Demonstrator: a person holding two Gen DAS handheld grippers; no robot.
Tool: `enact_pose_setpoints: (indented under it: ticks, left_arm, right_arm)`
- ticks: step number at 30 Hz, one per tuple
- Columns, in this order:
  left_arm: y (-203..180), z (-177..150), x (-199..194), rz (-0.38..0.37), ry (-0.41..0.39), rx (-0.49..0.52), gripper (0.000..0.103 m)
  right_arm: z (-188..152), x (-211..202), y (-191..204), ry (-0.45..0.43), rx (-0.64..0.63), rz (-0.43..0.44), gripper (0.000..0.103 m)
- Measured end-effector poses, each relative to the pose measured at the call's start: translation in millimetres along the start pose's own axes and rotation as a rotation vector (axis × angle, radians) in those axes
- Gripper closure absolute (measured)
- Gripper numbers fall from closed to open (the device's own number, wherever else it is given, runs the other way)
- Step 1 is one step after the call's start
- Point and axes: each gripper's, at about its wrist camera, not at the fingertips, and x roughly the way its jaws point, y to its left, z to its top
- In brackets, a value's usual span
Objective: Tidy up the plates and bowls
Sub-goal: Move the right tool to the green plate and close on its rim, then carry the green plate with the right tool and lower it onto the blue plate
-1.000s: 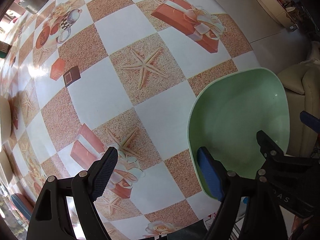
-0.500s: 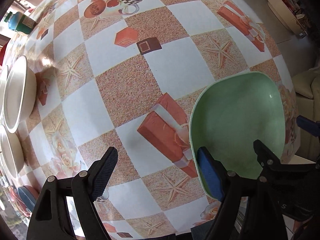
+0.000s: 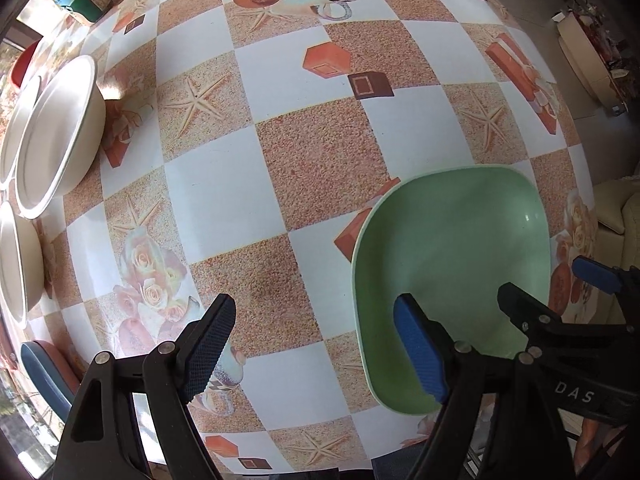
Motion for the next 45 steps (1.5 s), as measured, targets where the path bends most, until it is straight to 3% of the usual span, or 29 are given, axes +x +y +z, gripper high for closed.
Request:
enact_pose_setpoints:
  ticks: [8,12,15,16,17,20,24,30,39,45]
  left_arm:
    - [-10.7,0.2,29.4,0.020,0.055,-0.033,0.019]
    - [-20.6,-8.6,32.0,-0.010,0.048,-0.022,0.028]
    - [-32.1,-4.4,27.1,-0.030,0.041,0.005,0.045]
    - [-35.2,-3.9,26.7,-0.039,0.040,0.019,0.057]
    - [-45.1,-5.5,21.7,-0.054,0.041,0.035,0.072]
    - [-53.1,-7.8,22.8,-0.050,0.051,0.045,0.072]
    - [-36.4,-15.3,24.6,-0.066,0.060,0.029,0.073]
    - [-16.8,-31.0,11.7,-0.028,0.012,0.034,0.073]
    - [24.6,-60.5,25.2,-0.010,0.036,-0.039,0.073]
    - [40.8,-76.2,33.9,-0.024,0.025,-0.044,0.069]
  right_arm:
    - [8.6,3.0,-14.9,0.004,-0.025,0.033,0.004]
    - [10.2,1.9,12.5,-0.003,-0.065,0.020,0.033]
    - [8.8,-3.0,24.9,-0.006,-0.086,0.049,0.056]
    - [8.7,-4.6,31.3,-0.005,-0.098,0.062,0.067]
    - [9.8,-6.6,41.5,-0.004,-0.105,0.057,0.067]
    - [9.8,-7.7,50.7,0.006,-0.084,0.053,0.072]
    - [6.3,-5.9,47.4,0.034,-0.048,0.074,0.082]
    - [-15.9,-4.3,80.3,0.059,-0.096,0.068,0.082]
    - [-43.3,7.9,130.8,0.105,-0.153,0.097,0.082]
    - [-51.5,5.9,156.6,0.084,-0.170,0.087,0.081]
